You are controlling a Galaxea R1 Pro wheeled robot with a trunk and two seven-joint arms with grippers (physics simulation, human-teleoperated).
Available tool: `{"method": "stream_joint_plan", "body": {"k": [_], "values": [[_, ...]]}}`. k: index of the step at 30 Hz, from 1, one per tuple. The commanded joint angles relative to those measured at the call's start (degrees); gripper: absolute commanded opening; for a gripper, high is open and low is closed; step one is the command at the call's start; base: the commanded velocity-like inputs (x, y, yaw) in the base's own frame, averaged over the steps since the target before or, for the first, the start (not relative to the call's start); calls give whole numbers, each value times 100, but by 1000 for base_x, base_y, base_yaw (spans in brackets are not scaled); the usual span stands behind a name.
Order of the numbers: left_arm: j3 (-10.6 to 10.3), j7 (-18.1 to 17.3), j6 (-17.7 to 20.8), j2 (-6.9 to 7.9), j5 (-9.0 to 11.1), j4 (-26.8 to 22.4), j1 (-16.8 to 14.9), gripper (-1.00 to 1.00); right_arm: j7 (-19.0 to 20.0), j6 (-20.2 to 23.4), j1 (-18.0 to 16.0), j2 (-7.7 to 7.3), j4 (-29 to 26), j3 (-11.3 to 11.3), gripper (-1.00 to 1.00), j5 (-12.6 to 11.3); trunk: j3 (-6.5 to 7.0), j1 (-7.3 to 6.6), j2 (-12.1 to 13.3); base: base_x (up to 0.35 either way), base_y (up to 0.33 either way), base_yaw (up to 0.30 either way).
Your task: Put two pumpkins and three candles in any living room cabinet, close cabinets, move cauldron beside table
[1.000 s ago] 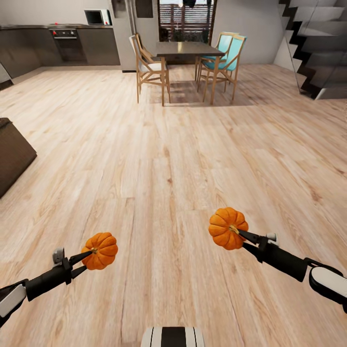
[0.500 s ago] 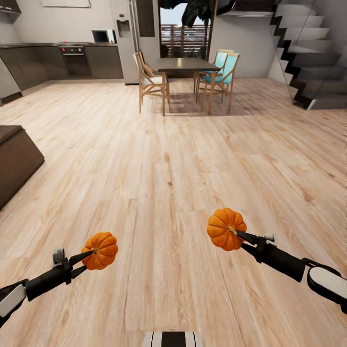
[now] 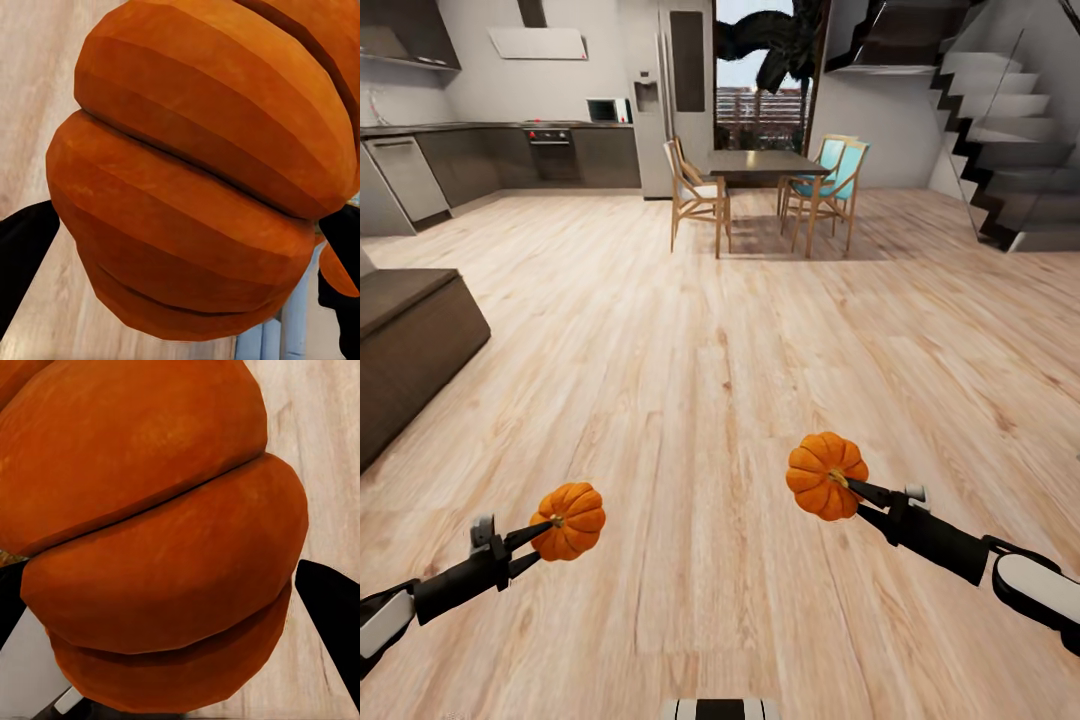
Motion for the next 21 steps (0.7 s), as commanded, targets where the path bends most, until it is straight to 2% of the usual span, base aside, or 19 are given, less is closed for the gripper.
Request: {"method": "stream_joint_plan", "body": {"k": [1,21], "values": [[-21,-7,55,4,64,0,-8,-100,19,17,-12,-5,2,22,-100,-60,18,-4,-1,-6,0,284],[-53,9,55,-15,67,-37,-5,-100,19,25,-12,-5,0,18,-100,-40,461,-55,26,0,0,289]]}}
